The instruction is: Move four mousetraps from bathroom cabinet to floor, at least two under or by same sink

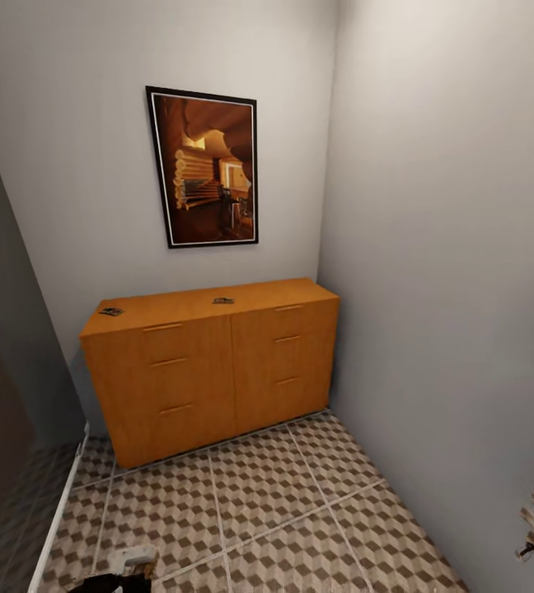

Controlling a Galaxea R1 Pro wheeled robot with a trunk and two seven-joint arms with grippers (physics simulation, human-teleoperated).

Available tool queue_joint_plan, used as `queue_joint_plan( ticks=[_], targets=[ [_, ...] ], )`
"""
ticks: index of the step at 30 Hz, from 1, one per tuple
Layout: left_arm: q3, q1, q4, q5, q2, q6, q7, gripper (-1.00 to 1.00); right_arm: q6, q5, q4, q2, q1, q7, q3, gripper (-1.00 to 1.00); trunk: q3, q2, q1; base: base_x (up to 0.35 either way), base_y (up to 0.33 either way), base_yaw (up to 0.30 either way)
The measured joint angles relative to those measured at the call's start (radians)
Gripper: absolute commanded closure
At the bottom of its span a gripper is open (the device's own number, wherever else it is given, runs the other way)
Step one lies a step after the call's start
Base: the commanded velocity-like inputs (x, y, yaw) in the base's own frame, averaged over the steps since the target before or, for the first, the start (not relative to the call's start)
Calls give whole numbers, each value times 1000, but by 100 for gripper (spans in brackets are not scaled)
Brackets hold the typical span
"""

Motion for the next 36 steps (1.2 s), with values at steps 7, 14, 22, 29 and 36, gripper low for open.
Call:
queue_joint_plan(
  ticks=[7,14,22,29,36],
  targets=[
    [3,109,0,29,4,-70,0,100,-8,-1,0,-1,12,-1,0,100,0,0,0,-324,-105,0],
    [4,135,-1,90,11,-111,0,100,-8,-3,0,-1,13,-3,0,100,0,0,0,-333,-71,0],
    [4,147,-2,100,8,-152,0,100,-7,-3,0,0,13,-3,0,100,0,0,0,-335,-8,0],
    [4,151,-2,100,7,-163,0,100,-8,-6,0,1,13,-3,-1,100,0,0,0,-335,0,-12],
    [3,151,-2,99,6,-165,0,100,-3,-11,0,2,13,-5,-2,100,0,0,0,-335,0,-210]
  ],
)
